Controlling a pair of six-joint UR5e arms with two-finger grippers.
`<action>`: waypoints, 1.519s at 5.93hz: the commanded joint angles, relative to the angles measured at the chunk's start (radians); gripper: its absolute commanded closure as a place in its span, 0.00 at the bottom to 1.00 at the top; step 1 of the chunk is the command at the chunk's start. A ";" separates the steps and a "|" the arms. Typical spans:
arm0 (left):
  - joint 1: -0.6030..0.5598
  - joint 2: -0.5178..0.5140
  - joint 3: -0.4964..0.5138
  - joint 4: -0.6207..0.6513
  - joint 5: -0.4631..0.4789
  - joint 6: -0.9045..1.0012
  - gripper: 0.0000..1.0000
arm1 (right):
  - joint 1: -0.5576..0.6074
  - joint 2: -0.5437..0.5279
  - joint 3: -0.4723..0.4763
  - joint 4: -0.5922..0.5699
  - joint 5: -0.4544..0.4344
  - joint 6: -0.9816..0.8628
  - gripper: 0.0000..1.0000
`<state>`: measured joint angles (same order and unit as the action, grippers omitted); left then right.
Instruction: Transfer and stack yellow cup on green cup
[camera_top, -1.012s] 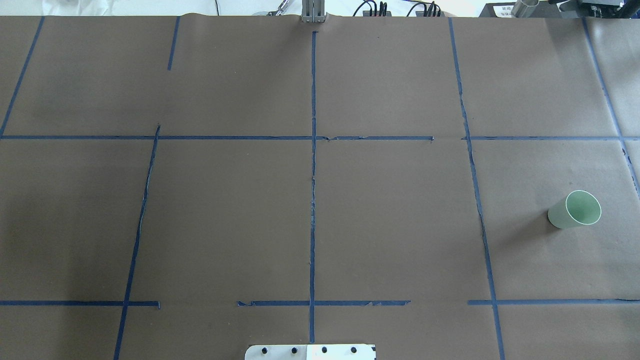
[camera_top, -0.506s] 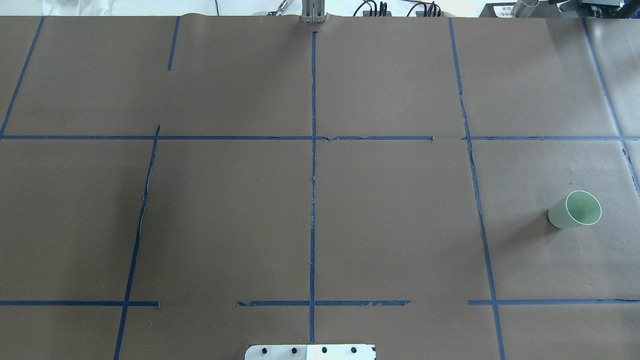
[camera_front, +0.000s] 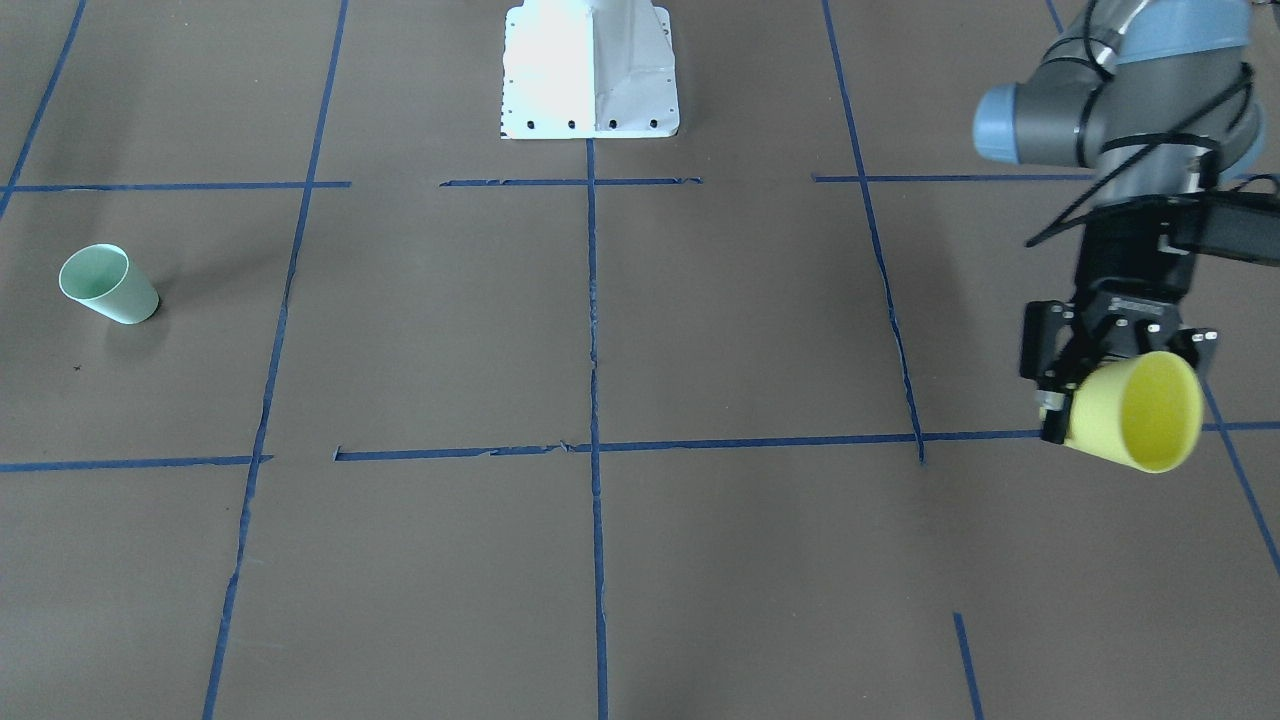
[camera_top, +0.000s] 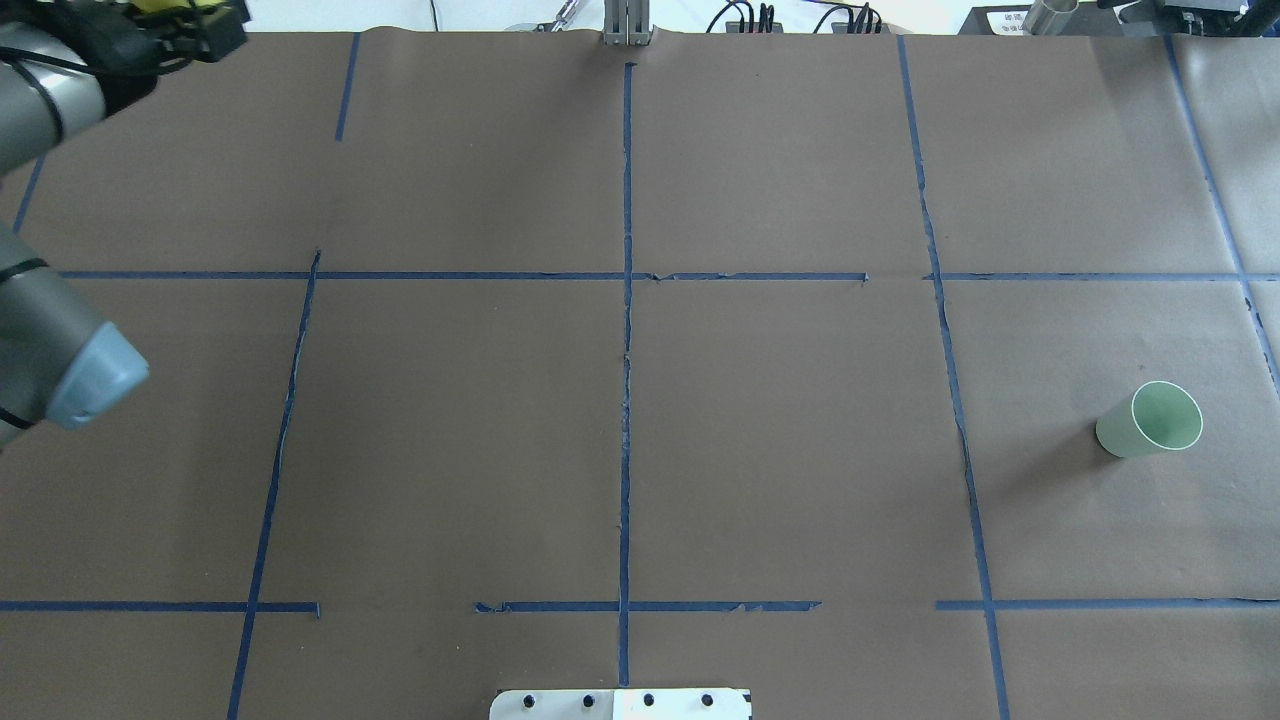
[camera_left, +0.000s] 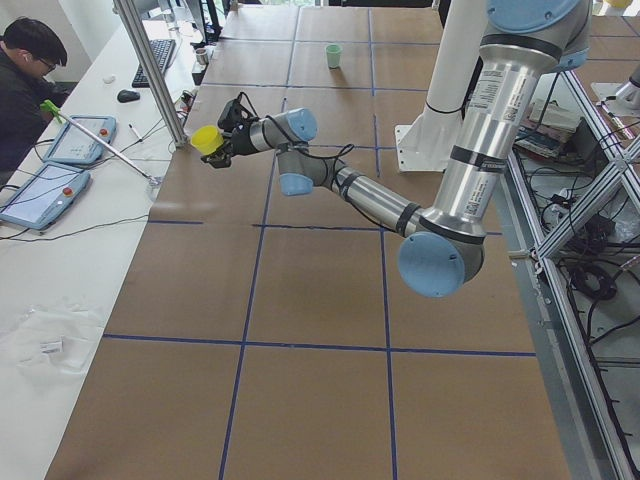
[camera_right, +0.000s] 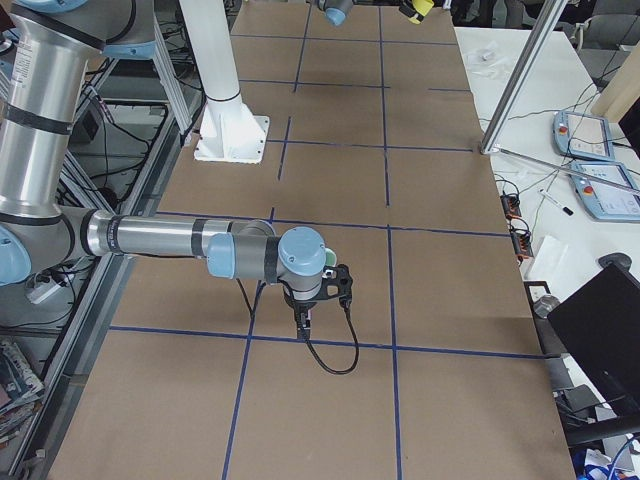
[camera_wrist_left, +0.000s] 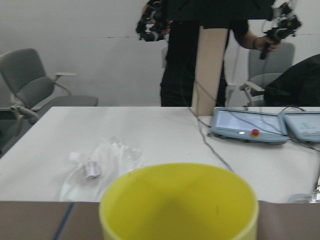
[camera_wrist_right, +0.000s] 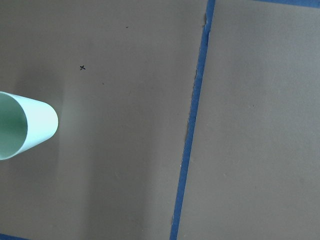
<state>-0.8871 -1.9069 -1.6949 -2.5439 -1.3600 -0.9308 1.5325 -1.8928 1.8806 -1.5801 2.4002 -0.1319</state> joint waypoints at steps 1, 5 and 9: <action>0.203 -0.121 0.053 0.023 0.272 -0.022 0.64 | 0.000 0.006 0.000 0.002 -0.006 0.002 0.00; 0.400 -0.438 0.239 0.328 0.721 -0.072 0.62 | -0.027 0.168 0.009 -0.007 0.000 0.257 0.00; 0.461 -0.590 0.432 0.333 0.795 -0.139 0.62 | -0.228 0.583 0.112 -0.262 0.020 0.645 0.00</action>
<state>-0.4353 -2.4921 -1.2855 -2.2127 -0.5665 -1.0363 1.3485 -1.4480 1.9580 -1.7045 2.4083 0.4399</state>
